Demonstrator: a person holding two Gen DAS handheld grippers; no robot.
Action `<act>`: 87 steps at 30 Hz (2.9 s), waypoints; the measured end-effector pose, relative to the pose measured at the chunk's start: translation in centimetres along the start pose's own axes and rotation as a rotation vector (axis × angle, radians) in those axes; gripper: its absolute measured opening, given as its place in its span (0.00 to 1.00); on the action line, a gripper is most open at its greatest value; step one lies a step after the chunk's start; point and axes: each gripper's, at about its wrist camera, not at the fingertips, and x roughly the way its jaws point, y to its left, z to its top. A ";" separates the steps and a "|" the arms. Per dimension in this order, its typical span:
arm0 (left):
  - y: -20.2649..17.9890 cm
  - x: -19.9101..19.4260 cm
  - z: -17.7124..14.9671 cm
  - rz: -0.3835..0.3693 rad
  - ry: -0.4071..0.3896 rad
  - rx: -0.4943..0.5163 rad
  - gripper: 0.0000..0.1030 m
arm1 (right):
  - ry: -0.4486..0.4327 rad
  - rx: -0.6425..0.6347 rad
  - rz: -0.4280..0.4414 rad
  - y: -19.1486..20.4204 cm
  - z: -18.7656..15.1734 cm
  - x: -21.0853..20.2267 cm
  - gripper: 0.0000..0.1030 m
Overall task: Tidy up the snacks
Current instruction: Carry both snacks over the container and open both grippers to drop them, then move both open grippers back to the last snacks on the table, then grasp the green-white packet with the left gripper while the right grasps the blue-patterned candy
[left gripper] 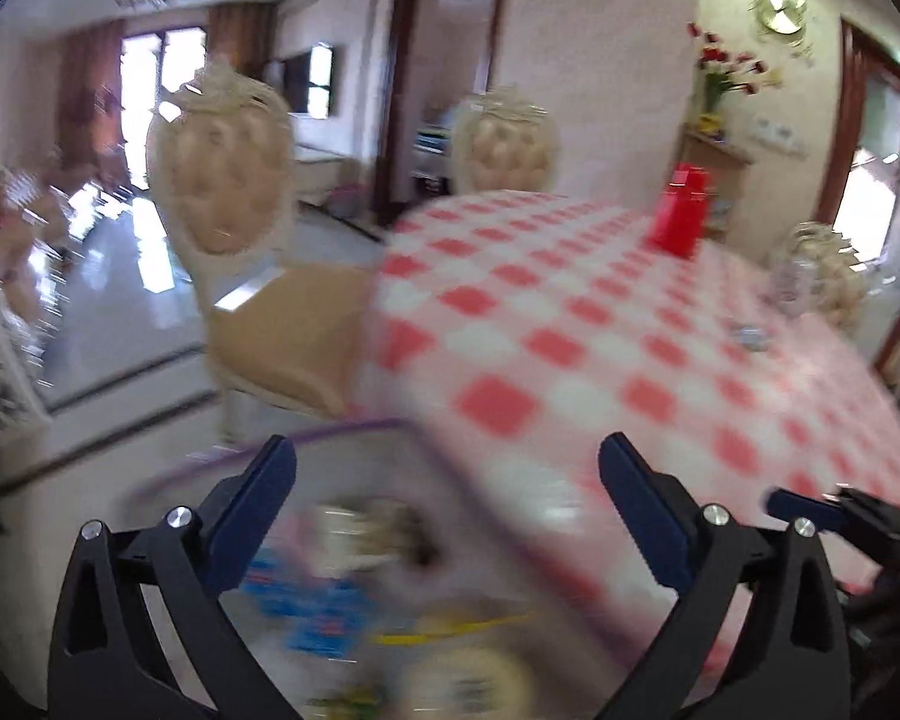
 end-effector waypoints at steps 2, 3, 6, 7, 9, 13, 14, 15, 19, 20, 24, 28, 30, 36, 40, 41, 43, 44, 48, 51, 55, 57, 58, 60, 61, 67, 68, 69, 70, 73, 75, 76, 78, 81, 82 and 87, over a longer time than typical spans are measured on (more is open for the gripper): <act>-2.5 1.1 0.1 -0.060 0.041 0.011 0.98 | -0.005 0.070 -0.061 -3.2 -0.4 -1.0 0.69; -4.5 2.2 0.2 -0.078 0.077 0.021 0.98 | -0.006 0.122 -0.105 -5.5 -0.9 -1.9 0.70; -9.9 4.5 0.8 -0.139 0.154 0.074 0.98 | -0.009 0.223 -0.182 -10.1 -1.8 -3.4 0.71; -11.4 5.2 1.0 -0.160 0.169 0.089 0.98 | -0.016 0.253 -0.207 -11.5 -2.3 -4.0 0.72; -14.7 6.4 1.7 -0.201 0.192 0.112 0.98 | -0.032 0.301 -0.247 -13.8 -2.9 -5.0 0.74; -22.2 10.2 3.5 -0.232 0.212 0.153 0.98 | -0.073 0.366 -0.314 -18.0 -4.0 -7.0 0.77; -24.1 11.5 3.9 -0.221 0.201 0.162 0.98 | -0.081 0.382 -0.337 -19.0 -4.1 -7.3 0.77; -25.6 12.7 4.1 -0.209 0.193 0.160 0.98 | -0.090 0.404 -0.361 -20.4 -4.4 -7.9 0.77; -29.8 17.7 4.7 -0.211 0.175 0.098 0.98 | -0.094 0.477 -0.424 -25.0 -4.6 -8.6 0.77; -30.6 18.8 4.9 -0.212 0.172 0.076 0.98 | -0.092 0.496 -0.433 -26.2 -4.4 -8.7 0.77; -32.7 23.4 6.2 -0.196 0.159 -0.041 0.98 | -0.081 0.554 -0.472 -30.7 -3.1 -8.1 0.77; -33.5 27.0 7.5 -0.151 0.119 -0.136 0.98 | -0.065 0.600 -0.510 -34.4 -1.7 -6.4 0.77; -33.7 28.2 8.0 -0.130 0.106 -0.143 0.98 | -0.056 0.640 -0.522 -36.7 -0.7 -5.0 0.77; -31.3 30.0 8.9 -0.096 0.085 -0.102 0.98 | -0.062 0.703 -0.578 -42.6 3.7 -0.3 0.69; -28.9 30.4 9.6 -0.049 0.065 -0.208 0.98 | -0.054 0.702 -0.595 -45.1 7.2 3.0 0.63; -28.6 30.5 9.7 -0.052 0.072 -0.221 0.98 | -0.041 0.691 -0.609 -45.6 8.0 3.9 0.62; -28.4 30.5 9.7 -0.061 0.086 -0.236 0.98 | -0.033 0.696 -0.610 -46.4 8.9 5.1 0.59; -28.5 30.5 9.7 -0.063 0.096 -0.233 0.98 | -0.030 0.700 -0.608 -46.9 9.4 5.8 0.57; -28.8 30.2 9.8 -0.065 0.096 -0.221 0.98 | 0.022 0.655 -0.645 -47.1 10.8 8.0 0.55; -28.5 30.1 9.9 -0.091 0.112 -0.251 0.98 | 0.087 0.574 -0.713 -46.5 11.3 9.7 0.55; -28.4 30.1 9.8 -0.081 0.110 -0.248 0.98 | 0.141 0.483 -0.737 -45.3 10.9 9.7 0.50; -28.4 30.3 9.6 -0.075 0.120 -0.248 0.98 | 0.135 0.474 -0.719 -45.2 10.4 9.1 0.42; -28.4 30.4 9.6 -0.074 0.127 -0.250 0.98 | 0.127 0.477 -0.706 -45.2 10.2 8.8 0.41; -28.4 30.5 9.5 -0.078 0.134 -0.253 0.98 | 0.125 0.472 -0.686 -45.3 10.1 8.6 0.40; -28.5 30.5 9.4 -0.079 0.135 -0.250 0.98 | 0.130 0.465 -0.687 -45.2 10.2 8.7 0.41; -29.5 30.7 9.3 -0.090 0.143 -0.194 0.98 | 0.156 0.380 -0.685 -44.2 10.5 9.3 0.19; -29.7 30.8 9.3 -0.092 0.152 -0.175 0.98 | 0.161 0.354 -0.703 -43.7 10.4 9.1 0.19; -29.8 30.9 9.3 -0.095 0.154 -0.163 0.98 | 0.154 0.330 -0.703 -43.0 10.1 8.6 0.19; -29.9 31.0 9.3 -0.095 0.154 -0.155 0.98 | 0.144 0.323 -0.687 -42.5 9.7 7.9 0.19; -30.4 31.3 9.1 -0.097 0.163 -0.119 0.98 | 0.087 0.356 -0.639 -40.8 7.8 3.9 0.19; -30.9 31.5 8.9 -0.103 0.169 -0.102 0.98 | 0.046 0.373 -0.623 -39.7 6.4 1.1 0.19; -31.4 31.5 8.7 -0.110 0.171 -0.080 0.98 | 0.024 0.382 -0.611 -39.2 5.6 -0.1 0.19; -32.3 31.2 8.3 -0.128 0.168 -0.048 0.98 | -0.030 0.409 -0.586 -38.3 3.6 -2.7 0.19; -34.3 30.3 7.2 -0.171 0.163 0.013 0.98 | -0.068 0.472 -0.556 -38.1 1.5 -4.4 0.19; -35.3 30.0 6.6 -0.188 0.164 0.043 0.98 | -0.075 0.495 -0.551 -38.3 1.2 -4.8 0.19; -39.4 31.2 5.7 -0.192 0.187 0.149 0.98 | -0.145 0.496 -0.540 -37.9 1.9 -6.5 0.19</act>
